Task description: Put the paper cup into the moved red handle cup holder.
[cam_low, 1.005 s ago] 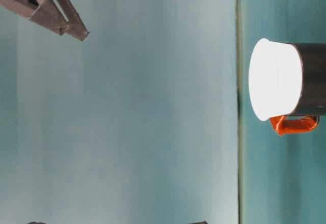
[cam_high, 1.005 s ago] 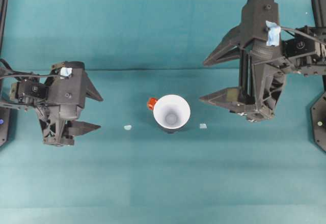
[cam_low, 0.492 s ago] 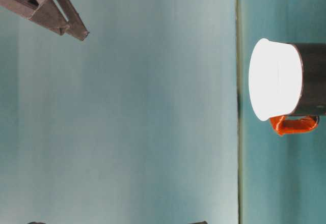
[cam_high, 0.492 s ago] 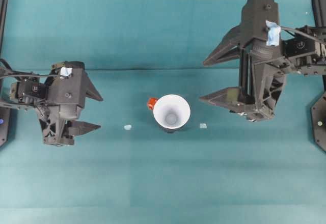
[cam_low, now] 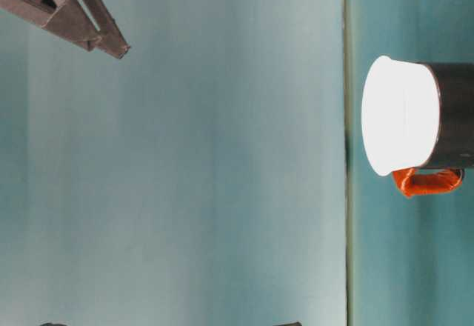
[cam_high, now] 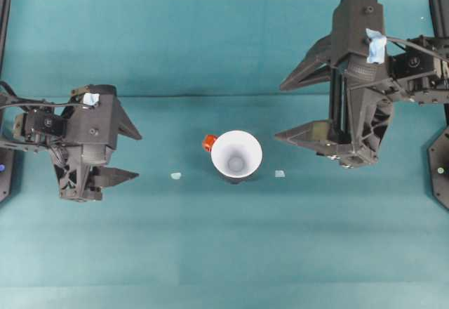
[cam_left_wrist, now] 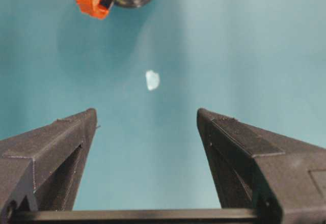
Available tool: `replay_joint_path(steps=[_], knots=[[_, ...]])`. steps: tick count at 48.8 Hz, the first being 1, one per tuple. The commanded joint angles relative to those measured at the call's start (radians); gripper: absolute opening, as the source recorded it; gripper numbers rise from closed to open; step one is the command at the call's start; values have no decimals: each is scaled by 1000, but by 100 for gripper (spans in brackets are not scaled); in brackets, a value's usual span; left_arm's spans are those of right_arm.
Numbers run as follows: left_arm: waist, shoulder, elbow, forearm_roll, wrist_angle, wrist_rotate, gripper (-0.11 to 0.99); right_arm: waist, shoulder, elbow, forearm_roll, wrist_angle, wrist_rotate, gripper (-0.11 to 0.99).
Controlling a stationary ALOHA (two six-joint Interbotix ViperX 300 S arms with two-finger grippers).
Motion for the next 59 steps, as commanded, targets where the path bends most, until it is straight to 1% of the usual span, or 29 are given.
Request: replay_joint_path(steps=[1,2,4,5,7,8,9,10,11,13,15,26,27,28,29,30,31,37,38,40,42,43,44,45,46,52,59], knots=[[-2,-6,-9,2,-5,-2,87,2,-6,-6,2,-5,0,78],[-2,-6,-9,0,-5,-2,87,2,-6,-6,0,-5,0,78],[-2,-6,-9,2,-5,-2,87,2,-6,-5,0,-5,0,78],[-2,-6,-9,0,-5,-2,87,2,-6,-3,0,-5,0,78],[-3,-6,-9,2,-5,-2,87,2,-6,0,0,-5,0,78],[-3,-6,-9,0,-6,-2,87,2,-6,2,0,-5,0,78],[-2,-6,-9,2,-5,-2,87,3,-6,3,0,-5,0,78],[-2,-6,-9,0,-5,-2,87,2,-6,3,0,-5,0,78],[-3,-6,-9,2,-6,-2,87,2,-6,5,0,-5,0,78],[-2,-6,-9,0,-5,-2,87,2,-6,8,0,-5,0,78],[-2,-6,-9,2,-5,-2,87,2,-6,12,0,-5,-2,78],[-3,-6,-5,0,-6,-2,87,2,-6,23,0,-5,-2,78],[-2,-6,-3,2,-5,-2,87,2,-6,25,0,-5,-2,78],[-2,-6,-3,0,-6,-2,87,2,-6,26,0,-5,-2,78],[-2,-6,-3,2,-6,-2,87,2,-8,26,2,-5,-2,78],[-2,-6,-3,0,-6,-2,87,2,-6,26,0,-5,-2,78],[-2,-6,-3,2,-5,-2,87,2,-6,26,0,-5,-2,78],[-2,-6,-3,0,-6,-2,87,2,-6,26,2,-5,-2,78],[-2,-6,0,2,-6,-2,87,0,-8,28,0,-5,-2,78],[-3,-6,-3,0,-8,-2,87,0,-6,31,2,-5,-2,78],[-2,-6,-3,2,-6,-2,87,2,-6,34,0,-5,-2,78],[-2,-5,-3,0,-8,-2,87,0,-6,35,2,-5,-2,78],[-2,-6,-3,0,-9,-2,87,2,-6,37,0,-5,-2,78],[-2,-6,-3,2,-11,-2,87,0,-6,37,2,-5,-2,78],[-2,-5,-3,0,-12,-2,87,2,-6,37,0,-5,-2,78],[-2,-5,-3,2,-17,-2,87,2,-6,38,2,-5,-2,78],[-3,-5,-3,0,-18,-3,87,2,-6,37,0,-5,0,78]])
